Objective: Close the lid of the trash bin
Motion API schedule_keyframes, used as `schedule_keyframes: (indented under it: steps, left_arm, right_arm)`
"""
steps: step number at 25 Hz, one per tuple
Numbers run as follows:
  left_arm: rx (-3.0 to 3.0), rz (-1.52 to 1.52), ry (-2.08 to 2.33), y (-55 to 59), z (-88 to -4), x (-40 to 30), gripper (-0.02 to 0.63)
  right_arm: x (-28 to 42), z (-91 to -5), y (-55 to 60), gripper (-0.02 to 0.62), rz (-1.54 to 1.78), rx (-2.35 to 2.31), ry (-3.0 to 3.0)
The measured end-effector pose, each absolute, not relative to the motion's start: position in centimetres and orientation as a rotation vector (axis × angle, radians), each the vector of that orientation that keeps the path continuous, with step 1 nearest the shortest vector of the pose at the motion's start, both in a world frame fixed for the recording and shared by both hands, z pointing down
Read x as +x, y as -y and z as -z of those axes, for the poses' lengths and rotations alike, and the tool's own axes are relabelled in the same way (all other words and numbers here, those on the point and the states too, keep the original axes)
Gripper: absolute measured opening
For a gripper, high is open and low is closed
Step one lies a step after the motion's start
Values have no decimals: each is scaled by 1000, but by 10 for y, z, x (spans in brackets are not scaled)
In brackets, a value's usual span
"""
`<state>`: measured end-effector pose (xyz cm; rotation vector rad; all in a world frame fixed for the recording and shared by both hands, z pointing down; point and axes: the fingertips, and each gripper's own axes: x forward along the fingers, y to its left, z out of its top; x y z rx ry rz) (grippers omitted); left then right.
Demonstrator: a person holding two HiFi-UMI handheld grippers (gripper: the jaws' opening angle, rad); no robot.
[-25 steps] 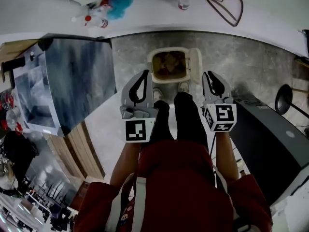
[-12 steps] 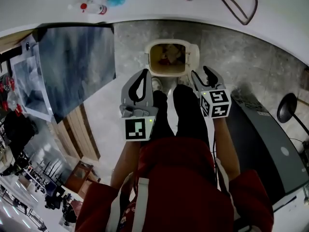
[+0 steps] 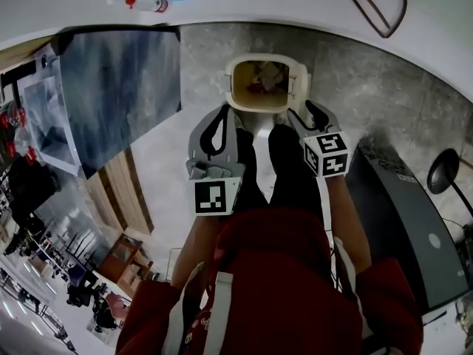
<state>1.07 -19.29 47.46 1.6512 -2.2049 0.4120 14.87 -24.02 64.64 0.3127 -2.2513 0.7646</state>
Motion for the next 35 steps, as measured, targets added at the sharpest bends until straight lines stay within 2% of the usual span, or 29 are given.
schedule_keyframes:
  steps: [19, 35]
  left_arm:
    - [1474, -312, 2292, 110, -506, -57, 3]
    - [1431, -278, 2185, 52, -598, -119, 3]
  right_arm:
    - [66, -666, 172, 213, -598, 89, 2220]
    - [3, -730, 127, 215, -474, 61, 2108]
